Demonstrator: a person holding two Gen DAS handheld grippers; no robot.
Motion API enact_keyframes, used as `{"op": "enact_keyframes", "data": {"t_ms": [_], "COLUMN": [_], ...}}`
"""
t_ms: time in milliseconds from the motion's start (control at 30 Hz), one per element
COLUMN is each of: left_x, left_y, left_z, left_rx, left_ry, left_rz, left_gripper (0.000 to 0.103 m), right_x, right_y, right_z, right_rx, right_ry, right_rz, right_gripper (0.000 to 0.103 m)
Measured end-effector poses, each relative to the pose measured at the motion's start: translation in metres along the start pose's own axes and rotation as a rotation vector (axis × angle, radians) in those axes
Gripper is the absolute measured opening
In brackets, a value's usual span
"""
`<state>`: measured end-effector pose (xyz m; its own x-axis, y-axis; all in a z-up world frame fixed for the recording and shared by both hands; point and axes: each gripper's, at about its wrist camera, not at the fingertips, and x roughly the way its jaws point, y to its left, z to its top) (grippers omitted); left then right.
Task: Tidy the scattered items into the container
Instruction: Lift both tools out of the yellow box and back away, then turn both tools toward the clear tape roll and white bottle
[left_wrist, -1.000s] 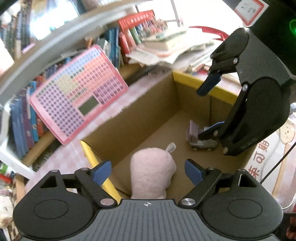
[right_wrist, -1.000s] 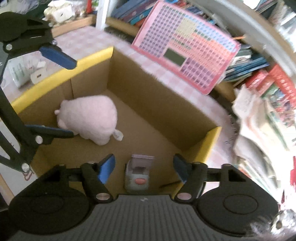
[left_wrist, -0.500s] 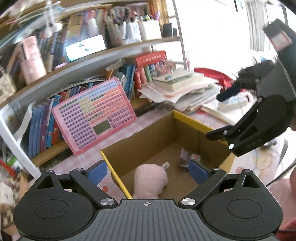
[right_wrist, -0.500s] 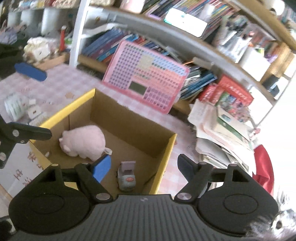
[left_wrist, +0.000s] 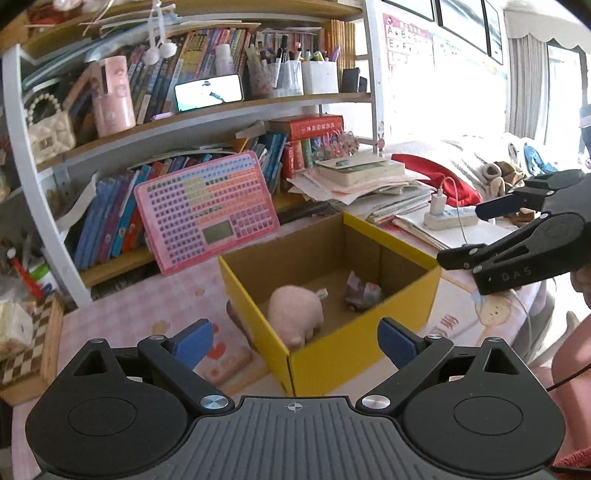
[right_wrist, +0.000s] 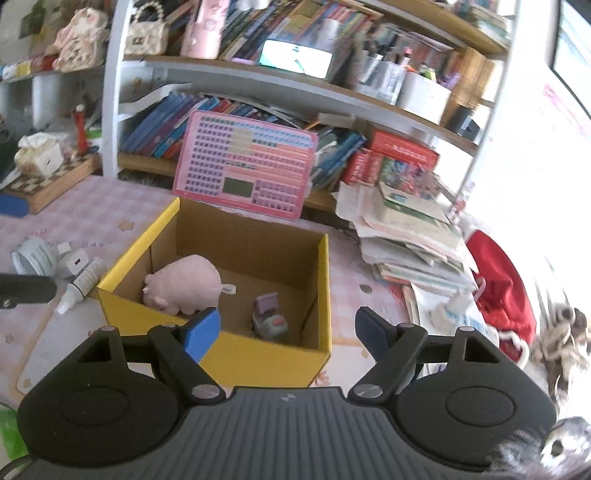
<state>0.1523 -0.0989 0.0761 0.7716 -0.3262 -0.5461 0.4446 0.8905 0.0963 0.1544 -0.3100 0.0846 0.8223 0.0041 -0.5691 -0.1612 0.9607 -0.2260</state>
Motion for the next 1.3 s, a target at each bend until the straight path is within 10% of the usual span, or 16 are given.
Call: {"op": "enact_keyframes", "data": {"t_ms": [1300], "left_x": [-0.065], "left_y": [0.020], "left_z": [-0.116], "left_rx": [-0.189], "left_ry": [0.168], "left_rz": [0.072], "left_gripper": [0.098], "right_x": [-0.060], "right_y": [0.101], "right_z": [-0.104], "right_rx": [0.184], "right_ry": [0.156], "right_rz": [-0.023], "right_gripper": [0.080]}}
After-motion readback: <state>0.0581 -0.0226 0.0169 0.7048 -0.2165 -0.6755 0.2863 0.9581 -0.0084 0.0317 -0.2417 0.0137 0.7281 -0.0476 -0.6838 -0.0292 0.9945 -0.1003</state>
